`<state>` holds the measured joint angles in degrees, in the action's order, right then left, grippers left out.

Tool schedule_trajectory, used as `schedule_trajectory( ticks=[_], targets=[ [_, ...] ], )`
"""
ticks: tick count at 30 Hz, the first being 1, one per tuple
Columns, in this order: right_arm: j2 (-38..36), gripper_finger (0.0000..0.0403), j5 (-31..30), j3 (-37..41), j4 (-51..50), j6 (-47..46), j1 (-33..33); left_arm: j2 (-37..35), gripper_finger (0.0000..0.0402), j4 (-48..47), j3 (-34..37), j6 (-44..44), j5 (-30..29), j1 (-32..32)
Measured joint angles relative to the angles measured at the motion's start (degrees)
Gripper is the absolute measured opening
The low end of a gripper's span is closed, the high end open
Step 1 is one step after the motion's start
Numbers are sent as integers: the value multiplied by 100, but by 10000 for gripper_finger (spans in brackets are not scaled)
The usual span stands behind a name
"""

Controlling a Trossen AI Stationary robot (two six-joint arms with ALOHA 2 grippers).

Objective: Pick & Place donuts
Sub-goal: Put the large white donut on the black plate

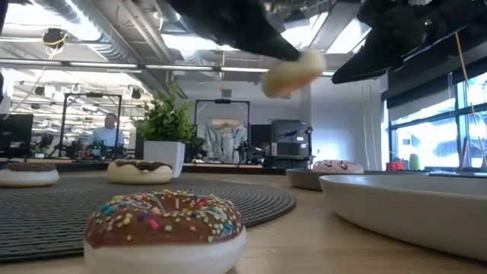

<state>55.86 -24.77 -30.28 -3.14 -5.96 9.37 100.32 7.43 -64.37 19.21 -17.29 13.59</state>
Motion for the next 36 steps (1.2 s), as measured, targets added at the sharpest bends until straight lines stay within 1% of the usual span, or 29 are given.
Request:
schedule_trajectory(
  ticks=[3, 7, 12, 16, 24, 28, 36],
  targets=[
    [-2, 127, -451, 0, 0, -5, -2, 295, 4, 487, -31, 247, 207, -218],
    [-2, 127, -890, 0, -2, -95, 0, 826, 4, 596, -349, 307, 306, -406],
    [-2, 127, -968, 0, -42, -126, 0, 1486, 4, 581, -838, 401, 526, -529],
    [-2, 127, -971, 0, -238, -211, -3, 1809, 4, 341, -1100, 412, 393, -558],
    [-2, 127, -965, 0, -327, -297, -2, 1975, 6, 123, -1207, 407, 299, -601],
    [-2, 127, -964, 0, -330, -294, -2, 1975, 6, -36, -1207, 206, 432, -638],
    [-2, 127, -965, 0, -352, -299, -4, 2000, 8, -29, -1207, 51, 506, -711]
  ],
)
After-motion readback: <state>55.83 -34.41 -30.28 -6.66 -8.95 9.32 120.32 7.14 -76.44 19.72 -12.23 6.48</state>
